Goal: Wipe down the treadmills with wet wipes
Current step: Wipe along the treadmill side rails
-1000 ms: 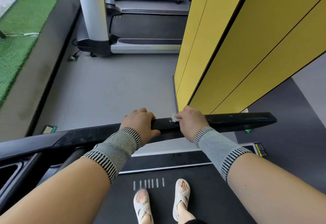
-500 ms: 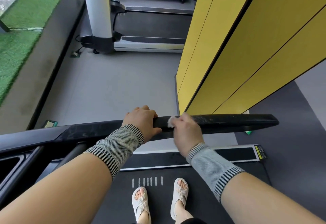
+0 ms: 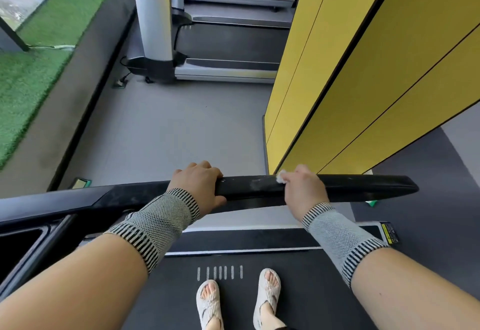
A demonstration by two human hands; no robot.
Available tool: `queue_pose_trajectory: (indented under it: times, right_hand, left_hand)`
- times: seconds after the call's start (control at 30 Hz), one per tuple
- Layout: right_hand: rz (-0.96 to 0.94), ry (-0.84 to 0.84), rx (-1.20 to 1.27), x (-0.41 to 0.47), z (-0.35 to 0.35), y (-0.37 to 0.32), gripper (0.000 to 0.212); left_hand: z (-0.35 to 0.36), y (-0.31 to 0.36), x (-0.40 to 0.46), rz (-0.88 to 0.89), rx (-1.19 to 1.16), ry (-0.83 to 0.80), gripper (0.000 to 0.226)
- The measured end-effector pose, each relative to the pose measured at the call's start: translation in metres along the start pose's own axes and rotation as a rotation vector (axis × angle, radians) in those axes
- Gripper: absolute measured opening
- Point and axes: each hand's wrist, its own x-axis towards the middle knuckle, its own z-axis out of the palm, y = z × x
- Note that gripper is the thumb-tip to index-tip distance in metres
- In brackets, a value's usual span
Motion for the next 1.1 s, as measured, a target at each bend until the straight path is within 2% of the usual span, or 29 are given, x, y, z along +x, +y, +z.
queue_pose_trajectory:
  times: [0.07, 0.2, 0.37, 0.47, 0.53, 0.63, 0.7, 0.83, 1.0, 1.1]
  right_hand:
    - [0.064, 0.008, -0.014, 0.003, -0.001, -0.008, 0.029]
    - [-0.143, -0.080, -0.004, 0.001, 0.006, -0.048, 0.030]
    - [0.077, -0.066, -0.044, 0.012, -0.009, -0.011, 0.031]
    - [-0.091, -0.098, -0.040, 0.009, 0.001, -0.046, 0.023]
    - [-0.151, -0.143, -0.039, 0.012, 0.003, -0.046, 0.026]
    - [0.014, -0.093, -0.052, 0.018, -0.006, -0.008, 0.030]
    - [0.059, -0.040, -0.051, 0.016, -0.004, -0.014, 0.028]
    - [-0.173, -0.122, -0.020, 0.012, 0.007, -0.056, 0.028]
    - [0.045, -0.036, -0.030, 0.016, -0.001, -0.015, 0.032]
    - [-0.160, -0.074, 0.015, 0.005, 0.010, -0.050, 0.028]
  left_hand:
    - [0.001, 0.000, 0.000, 0.000, -0.012, 0.013, 0.052]
    - [0.000, 0.000, 0.002, -0.004, -0.012, 0.002, 0.053]
    - [0.001, 0.000, 0.001, -0.009, -0.041, 0.012, 0.053]
    - [0.001, -0.001, 0.001, -0.008, -0.049, 0.003, 0.054]
    - [0.001, -0.001, 0.001, -0.008, -0.039, 0.001, 0.054]
    - [0.002, 0.000, 0.001, -0.010, -0.054, 0.000, 0.054]
    - [0.002, -0.002, 0.001, -0.014, -0.070, -0.004, 0.055]
    - [0.000, -0.001, 0.004, -0.015, -0.049, -0.016, 0.054]
    - [0.001, -0.001, 0.002, -0.019, -0.063, -0.006, 0.055]
    - [-0.001, -0.001, 0.004, -0.018, -0.049, -0.021, 0.055]
